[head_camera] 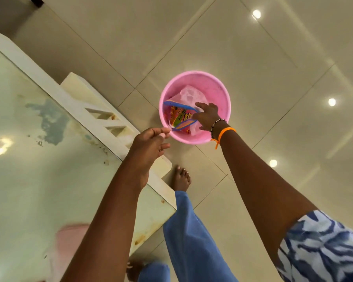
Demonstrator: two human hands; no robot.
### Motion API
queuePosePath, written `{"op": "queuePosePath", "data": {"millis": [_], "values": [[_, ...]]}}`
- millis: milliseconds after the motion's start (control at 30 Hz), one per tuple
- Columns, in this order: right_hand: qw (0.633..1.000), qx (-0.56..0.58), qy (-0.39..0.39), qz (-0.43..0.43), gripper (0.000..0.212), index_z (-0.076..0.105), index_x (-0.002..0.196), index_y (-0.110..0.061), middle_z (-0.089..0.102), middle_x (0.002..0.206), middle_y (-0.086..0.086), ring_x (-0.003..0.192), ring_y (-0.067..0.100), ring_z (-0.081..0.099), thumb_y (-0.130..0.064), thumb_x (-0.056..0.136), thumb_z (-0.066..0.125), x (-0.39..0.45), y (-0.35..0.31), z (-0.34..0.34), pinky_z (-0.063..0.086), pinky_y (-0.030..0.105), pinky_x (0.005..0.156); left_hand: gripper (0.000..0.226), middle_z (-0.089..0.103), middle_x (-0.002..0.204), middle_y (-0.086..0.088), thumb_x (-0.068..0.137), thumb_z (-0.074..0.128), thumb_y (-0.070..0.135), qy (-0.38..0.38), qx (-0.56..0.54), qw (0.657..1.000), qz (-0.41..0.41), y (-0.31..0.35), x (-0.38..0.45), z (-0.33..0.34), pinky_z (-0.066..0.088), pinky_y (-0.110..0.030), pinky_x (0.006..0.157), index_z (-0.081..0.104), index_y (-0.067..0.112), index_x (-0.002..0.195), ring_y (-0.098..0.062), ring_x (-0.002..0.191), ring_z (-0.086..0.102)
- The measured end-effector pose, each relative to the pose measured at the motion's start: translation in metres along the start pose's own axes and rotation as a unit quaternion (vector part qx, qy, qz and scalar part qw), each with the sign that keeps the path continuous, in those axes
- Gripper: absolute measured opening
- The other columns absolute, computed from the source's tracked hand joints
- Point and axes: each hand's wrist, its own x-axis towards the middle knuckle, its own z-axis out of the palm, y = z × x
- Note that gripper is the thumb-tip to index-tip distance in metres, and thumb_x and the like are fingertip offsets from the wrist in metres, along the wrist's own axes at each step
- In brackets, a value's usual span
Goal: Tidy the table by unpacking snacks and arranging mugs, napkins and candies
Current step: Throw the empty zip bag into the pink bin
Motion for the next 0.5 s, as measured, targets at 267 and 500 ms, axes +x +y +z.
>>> {"op": "queuePosePath", "data": {"millis": [267,500], "values": [[0.984,0.153,0.024,-0.090,0.027,0.059,0.067,-0.012,0.057,0.074,0.006,0.068,0.015,0.051,0.005,0.083,0.046,-0.116,-0.035,0.019,0.044,0.032,0.075,0.027,0.063,0.101,0.001,0.096,0.040,0.009,0.045,-0.072,0.995,0.057,0.002,-0.047,-0.028,0.046,-0.022,0.077,0.060,0.026,0.088,-0.017,0.095,0.061],[0.969,0.158,-0.090,-0.167,0.034,0.053,0.065,-0.018,0.054,0.071,0.001,0.064,0.013,0.050,0.003,0.089,0.042,-0.247,-0.056,0.094,0.039,0.021,0.062,0.023,0.065,0.095,-0.001,0.093,0.041,0.005,0.124,-0.174,0.970,0.117,-0.031,-0.130,-0.070,0.047,-0.031,0.087,0.062,0.016,0.094,-0.019,0.092,0.063]]}}
